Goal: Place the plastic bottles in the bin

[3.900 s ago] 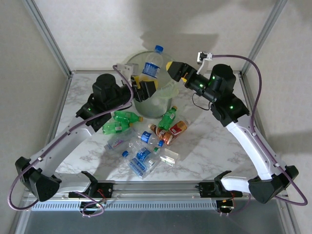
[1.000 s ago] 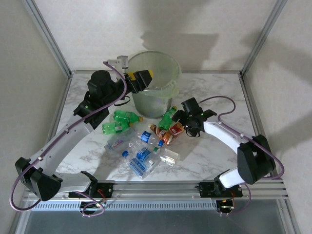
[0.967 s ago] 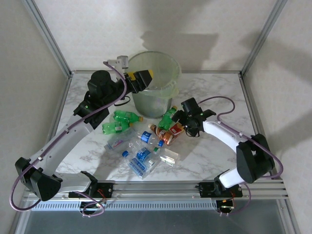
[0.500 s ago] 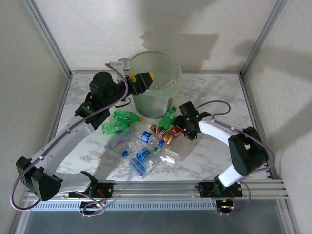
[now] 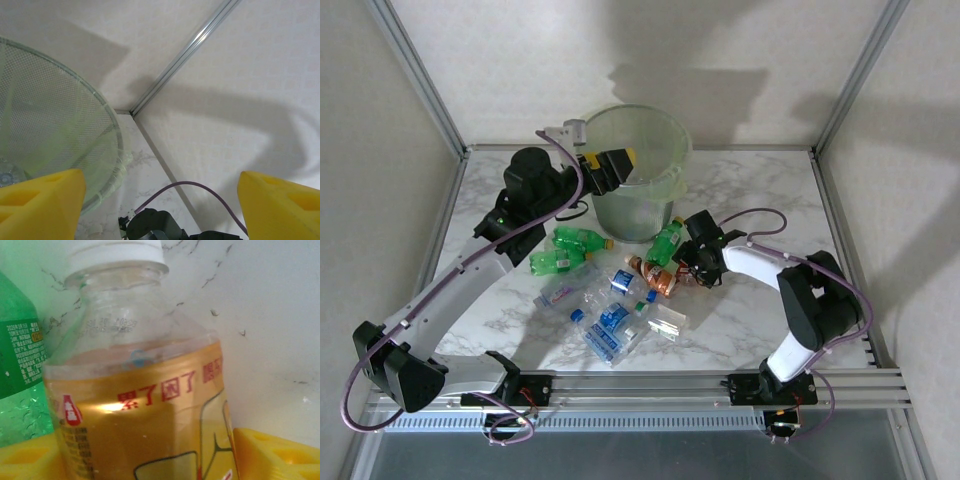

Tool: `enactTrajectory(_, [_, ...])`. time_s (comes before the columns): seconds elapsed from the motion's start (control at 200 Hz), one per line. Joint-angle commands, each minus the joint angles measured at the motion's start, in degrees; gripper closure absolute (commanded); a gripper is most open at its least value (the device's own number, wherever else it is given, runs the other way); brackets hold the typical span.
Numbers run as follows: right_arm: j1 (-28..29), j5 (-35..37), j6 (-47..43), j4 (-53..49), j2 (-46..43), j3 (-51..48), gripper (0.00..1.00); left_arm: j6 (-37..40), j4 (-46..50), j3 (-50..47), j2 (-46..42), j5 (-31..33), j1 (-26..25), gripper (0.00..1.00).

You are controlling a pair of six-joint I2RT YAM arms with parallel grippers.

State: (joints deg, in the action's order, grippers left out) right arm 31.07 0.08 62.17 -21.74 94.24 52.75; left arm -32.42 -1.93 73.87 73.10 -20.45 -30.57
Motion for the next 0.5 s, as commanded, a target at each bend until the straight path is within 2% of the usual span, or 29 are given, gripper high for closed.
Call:
enactTrajectory(0.0, [0.2, 1.8, -1.0, -0.2, 0.7, -1.3, 0.3, -0.3, -1.8, -0.7, -0.9, -1.4, 0.4, 0.21])
enactTrajectory(0.26, [0.3, 3.1, -2.7, 1.8, -2.7, -3.4, 0.41, -0.4, -1.3, -0.7, -0.6, -1.1, 0.4, 0.2])
enactTrajectory(0.496, [0.4, 7.1, -7.3, 2.3, -14.5, -3.8, 0.44, 0.2, 1.3, 1.7, 0.5, -0.6, 0.5, 0.18])
